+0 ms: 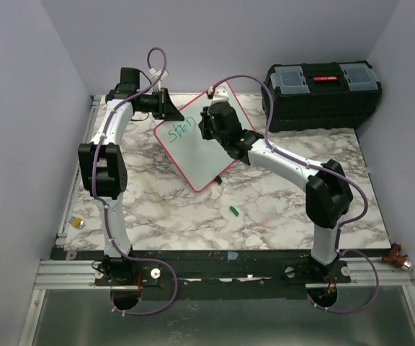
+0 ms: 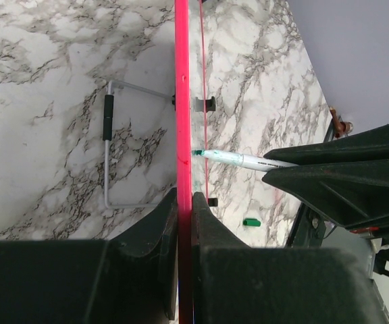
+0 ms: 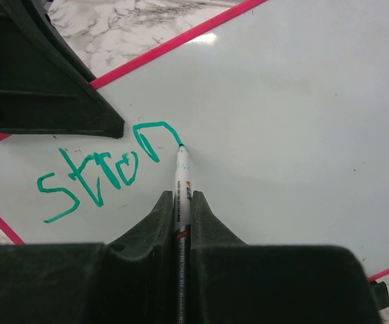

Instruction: Write a sentence on the whiteboard

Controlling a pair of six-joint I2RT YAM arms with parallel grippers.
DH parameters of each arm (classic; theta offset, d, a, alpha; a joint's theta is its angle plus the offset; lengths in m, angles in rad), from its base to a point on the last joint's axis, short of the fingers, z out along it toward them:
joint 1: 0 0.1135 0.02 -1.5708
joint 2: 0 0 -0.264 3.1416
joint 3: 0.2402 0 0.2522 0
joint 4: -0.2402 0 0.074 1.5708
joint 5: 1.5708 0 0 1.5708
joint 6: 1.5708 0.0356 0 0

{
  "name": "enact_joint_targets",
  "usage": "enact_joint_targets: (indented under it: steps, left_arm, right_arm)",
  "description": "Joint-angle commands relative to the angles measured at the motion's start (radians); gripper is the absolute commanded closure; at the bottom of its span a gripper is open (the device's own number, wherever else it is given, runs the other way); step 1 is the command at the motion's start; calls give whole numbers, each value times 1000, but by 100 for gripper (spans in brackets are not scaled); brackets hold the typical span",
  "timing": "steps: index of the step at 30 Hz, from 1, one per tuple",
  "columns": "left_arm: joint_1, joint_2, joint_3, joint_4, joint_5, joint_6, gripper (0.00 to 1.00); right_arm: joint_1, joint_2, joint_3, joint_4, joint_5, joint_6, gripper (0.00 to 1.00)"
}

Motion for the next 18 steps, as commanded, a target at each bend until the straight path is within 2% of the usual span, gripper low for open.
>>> enact_joint_targets:
  steps: [1, 18]
  left_arm:
    - [-28, -12, -9, -12, 33, 72, 100]
    - [-28, -11, -10, -9, 33, 70, 100]
  right_arm:
    - [-5, -19, -46, -34, -29, 17, 99]
    - [-29, -89, -29, -6, 2, -6, 99]
